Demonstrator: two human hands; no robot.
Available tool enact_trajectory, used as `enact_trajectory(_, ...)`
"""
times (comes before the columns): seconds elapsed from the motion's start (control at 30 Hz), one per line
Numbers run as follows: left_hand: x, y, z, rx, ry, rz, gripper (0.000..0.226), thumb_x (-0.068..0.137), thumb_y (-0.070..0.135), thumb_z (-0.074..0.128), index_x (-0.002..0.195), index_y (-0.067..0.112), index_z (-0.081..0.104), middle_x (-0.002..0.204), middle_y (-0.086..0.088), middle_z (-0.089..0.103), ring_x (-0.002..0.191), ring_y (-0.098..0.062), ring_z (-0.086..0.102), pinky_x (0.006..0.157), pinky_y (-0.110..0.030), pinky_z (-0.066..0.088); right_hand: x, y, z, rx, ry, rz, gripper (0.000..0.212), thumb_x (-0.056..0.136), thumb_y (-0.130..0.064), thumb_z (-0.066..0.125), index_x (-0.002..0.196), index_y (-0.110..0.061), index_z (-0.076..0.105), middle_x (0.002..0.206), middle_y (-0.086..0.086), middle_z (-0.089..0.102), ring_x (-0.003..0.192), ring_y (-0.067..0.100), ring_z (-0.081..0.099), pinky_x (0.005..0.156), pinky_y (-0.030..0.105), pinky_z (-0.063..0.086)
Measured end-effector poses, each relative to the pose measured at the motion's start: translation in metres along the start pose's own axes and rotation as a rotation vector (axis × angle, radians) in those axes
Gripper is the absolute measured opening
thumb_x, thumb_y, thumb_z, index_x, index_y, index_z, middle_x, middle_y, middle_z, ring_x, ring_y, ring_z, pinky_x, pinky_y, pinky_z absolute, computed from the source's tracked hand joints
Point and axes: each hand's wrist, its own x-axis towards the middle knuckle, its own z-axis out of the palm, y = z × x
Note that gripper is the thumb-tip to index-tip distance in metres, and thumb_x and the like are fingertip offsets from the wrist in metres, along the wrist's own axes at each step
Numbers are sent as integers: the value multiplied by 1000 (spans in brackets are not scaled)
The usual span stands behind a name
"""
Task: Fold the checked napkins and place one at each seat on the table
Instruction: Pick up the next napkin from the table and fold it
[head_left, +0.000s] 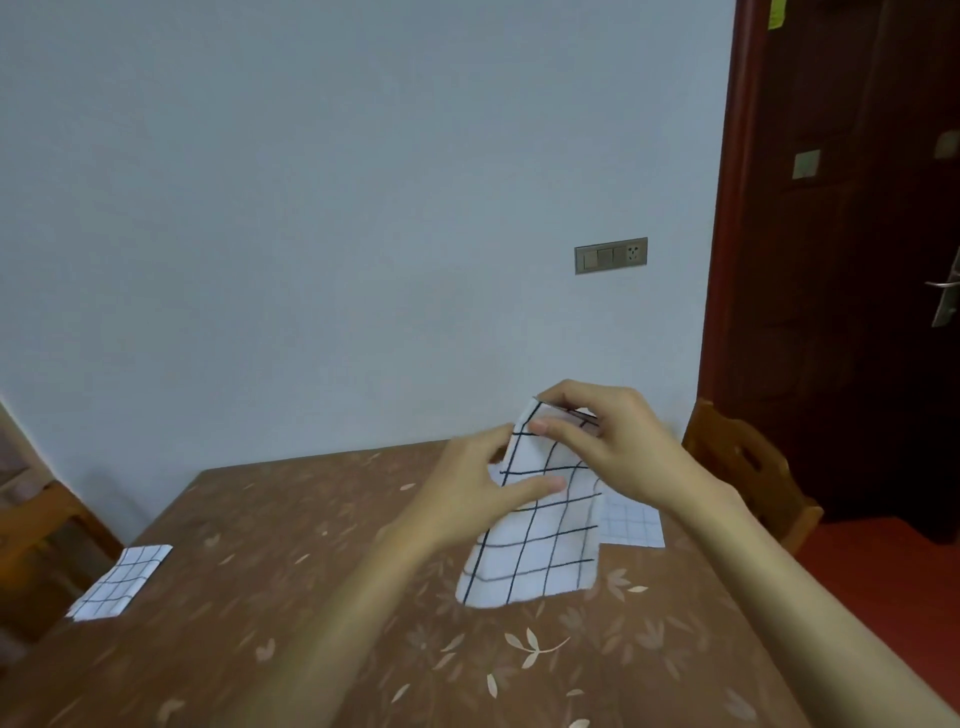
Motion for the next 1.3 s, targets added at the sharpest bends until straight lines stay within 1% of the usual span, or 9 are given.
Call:
enact_trajectory(0.1,7,-2,8,-73,75,-27,11,90,32,72,88,21,72,83,-1,75,79,-19,71,73,-41,58,2,1,-4,29,9,43,14,92,-27,71,105,-23,71,94,-12,74,92,5,67,84,27,51)
enact_trajectory(0.2,8,-8,1,-230,126,-75,12,91,24,72,101,19,76,96,6,79,90,-10,75,79,-29,60,-7,18,-16,-18,59,167,19,87,-39,74,105,-36,68,101,-16,74,99,0,66,88,26,52)
enact_trajectory(0.37,7,-18,-17,-458,220,-199,16,91,22,72,102,12,76,100,-2,79,97,-19,75,86,-37,59,-24,42,-26,222,57,341,30,84,-40,77,81,-12,67,68,1,64,64,10,57,68,30,43)
enact_trajectory(0.6,12,-22,-15,-574,225,-245,18,94,25,66,110,20,72,108,5,78,104,-15,73,89,-35,59,-43,38,2,548,-193,440,24,96,-28,65,118,-20,72,113,-4,76,102,13,73,87,24,53)
enact_trajectory(0.73,6,-34,-17,-436,140,-227,39,88,38,71,125,26,63,118,15,73,111,-4,68,96,-30,53,-41,39,9,608,-62,457,22,97,-17,63,117,-12,72,110,0,78,100,15,75,85,25,59)
enact_trajectory(0.9,-5,-51,-22,-477,160,-289,70,81,25,78,142,26,44,105,-4,78,92,-18,76,80,-35,58,-42,47,11,591,82,458,20,95,-12,65,113,-8,73,103,4,79,96,20,76,84,31,61)
enact_trajectory(1.0,-8,-59,-23,-434,188,-249,76,80,31,78,145,37,40,99,-7,79,95,-21,75,91,-40,55,-42,44,15,581,158,428,19,95,-11,65,112,-11,74,101,-1,80,95,17,76,79,25,61)
enact_trajectory(1.2,-17,-51,-28,-487,151,-153,63,79,25,80,137,34,57,111,-11,75,102,-25,73,93,-36,56,-40,37,19,511,300,415,13,93,-17,70,106,-15,72,86,3,80,87,20,77,79,36,63)
enact_trajectory(1.3,-14,-47,-30,-406,221,-141,39,76,7,83,112,18,74,106,0,76,90,-17,72,83,-24,58,-38,38,20,461,318,436,40,89,-25,75,124,-24,57,84,5,79,85,23,76,86,47,60)
